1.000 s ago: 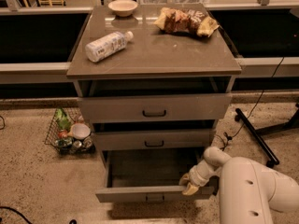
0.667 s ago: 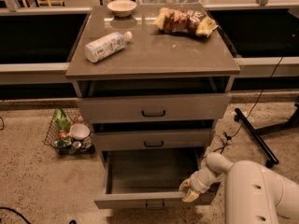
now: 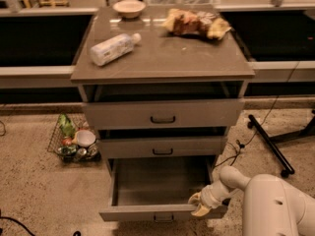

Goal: Open bottom drawer

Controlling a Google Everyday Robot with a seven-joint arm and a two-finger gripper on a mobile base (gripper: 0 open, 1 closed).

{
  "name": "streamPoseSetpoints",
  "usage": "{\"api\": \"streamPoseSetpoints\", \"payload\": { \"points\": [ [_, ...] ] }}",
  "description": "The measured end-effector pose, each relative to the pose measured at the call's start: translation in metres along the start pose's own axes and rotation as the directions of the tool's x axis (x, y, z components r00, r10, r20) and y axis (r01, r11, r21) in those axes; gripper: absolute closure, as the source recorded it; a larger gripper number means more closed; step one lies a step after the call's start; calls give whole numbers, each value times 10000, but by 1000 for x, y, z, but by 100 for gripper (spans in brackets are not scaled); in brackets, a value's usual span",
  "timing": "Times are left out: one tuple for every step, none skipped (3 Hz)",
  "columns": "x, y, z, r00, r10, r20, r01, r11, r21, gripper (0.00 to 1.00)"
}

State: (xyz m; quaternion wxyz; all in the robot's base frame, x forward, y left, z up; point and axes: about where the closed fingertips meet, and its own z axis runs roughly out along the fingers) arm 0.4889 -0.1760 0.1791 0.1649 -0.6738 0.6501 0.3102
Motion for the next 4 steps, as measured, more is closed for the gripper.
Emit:
{"api": "streamPoseSetpoints", "payload": {
  "points": [
    [0,0,0,10000,1,1,-1,10000,-2,59],
    [0,0,0,10000,0,2,0,10000,-3,36],
    [-8,7,-17,9993,-386,-13,386,9992,55,12],
    [-20,16,-44,9963,-838,-202,845,9958,356,0]
  ]
}}
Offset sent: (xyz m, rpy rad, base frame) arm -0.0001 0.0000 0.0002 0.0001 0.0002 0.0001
